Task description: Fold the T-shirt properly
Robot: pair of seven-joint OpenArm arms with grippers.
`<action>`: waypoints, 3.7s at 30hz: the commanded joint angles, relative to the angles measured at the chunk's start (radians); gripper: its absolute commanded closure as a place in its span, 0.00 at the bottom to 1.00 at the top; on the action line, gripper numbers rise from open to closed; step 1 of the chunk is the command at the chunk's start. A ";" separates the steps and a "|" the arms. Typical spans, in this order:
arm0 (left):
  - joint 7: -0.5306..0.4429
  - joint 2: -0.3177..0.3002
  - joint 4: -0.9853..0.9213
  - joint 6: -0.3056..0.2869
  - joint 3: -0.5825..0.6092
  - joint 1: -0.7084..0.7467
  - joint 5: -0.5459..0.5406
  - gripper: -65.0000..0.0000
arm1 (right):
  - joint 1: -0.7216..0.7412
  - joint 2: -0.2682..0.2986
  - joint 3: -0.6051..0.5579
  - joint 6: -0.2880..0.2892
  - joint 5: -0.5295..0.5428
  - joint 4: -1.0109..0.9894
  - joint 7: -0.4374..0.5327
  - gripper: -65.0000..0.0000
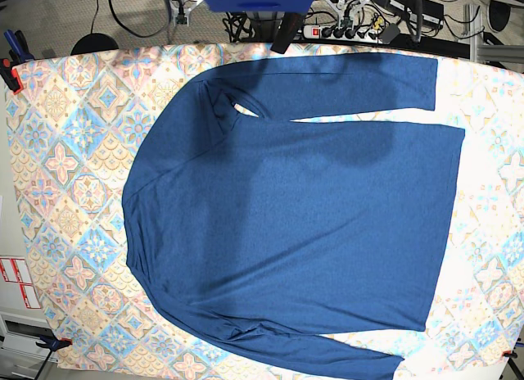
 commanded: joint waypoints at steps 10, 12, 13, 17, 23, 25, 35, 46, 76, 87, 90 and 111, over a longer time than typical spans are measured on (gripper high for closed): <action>0.001 -0.024 0.015 0.003 0.001 0.052 0.004 1.00 | -0.087 0.004 -0.002 0.000 -0.002 0.018 0.004 1.00; 0.001 -0.030 0.015 0.003 0.001 0.070 0.004 1.00 | -0.114 0.006 -0.002 0.000 -0.003 0.073 0.001 1.00; 0.001 -0.030 0.015 0.003 0.001 0.073 0.004 1.00 | -0.133 0.006 -0.002 0.000 -0.003 0.099 0.001 1.00; 0.000 -0.064 0.022 0.003 0.001 0.102 -0.005 1.00 | -0.194 0.029 -0.002 0.000 -0.003 0.181 -0.001 1.00; 0.003 -0.102 0.281 0.003 0.001 0.254 0.003 1.00 | -0.277 0.050 -0.002 0.000 -0.005 0.294 -0.001 1.00; 0.006 -0.108 0.388 0.003 0.001 0.315 -0.004 1.00 | -0.298 0.061 -0.002 0.000 -0.005 0.339 -0.001 1.00; 0.003 -0.159 0.772 0.003 0.000 0.549 -0.008 1.00 | -0.483 0.089 0.007 0.000 -0.003 0.595 -0.001 1.00; 0.007 -0.190 1.218 0.003 -0.006 0.779 -0.010 1.00 | -0.693 0.129 0.174 -0.001 0.000 0.982 -0.001 1.00; 0.385 -0.190 1.631 0.002 -0.358 0.733 -0.851 0.68 | -0.774 0.130 0.215 -0.001 0.000 1.709 -0.396 1.00; 0.508 -0.187 1.527 0.002 -0.418 0.630 -1.019 0.65 | -0.754 0.129 0.214 -0.001 0.000 1.717 -0.400 1.00; 0.508 -0.187 1.525 0.002 -0.418 0.627 -1.021 0.65 | -0.754 0.129 0.214 -0.001 0.000 1.717 -0.400 1.00; 0.509 -0.185 1.412 0.002 -0.413 0.524 -1.015 0.65 | -0.739 0.127 0.214 -0.001 0.000 1.717 -0.400 1.00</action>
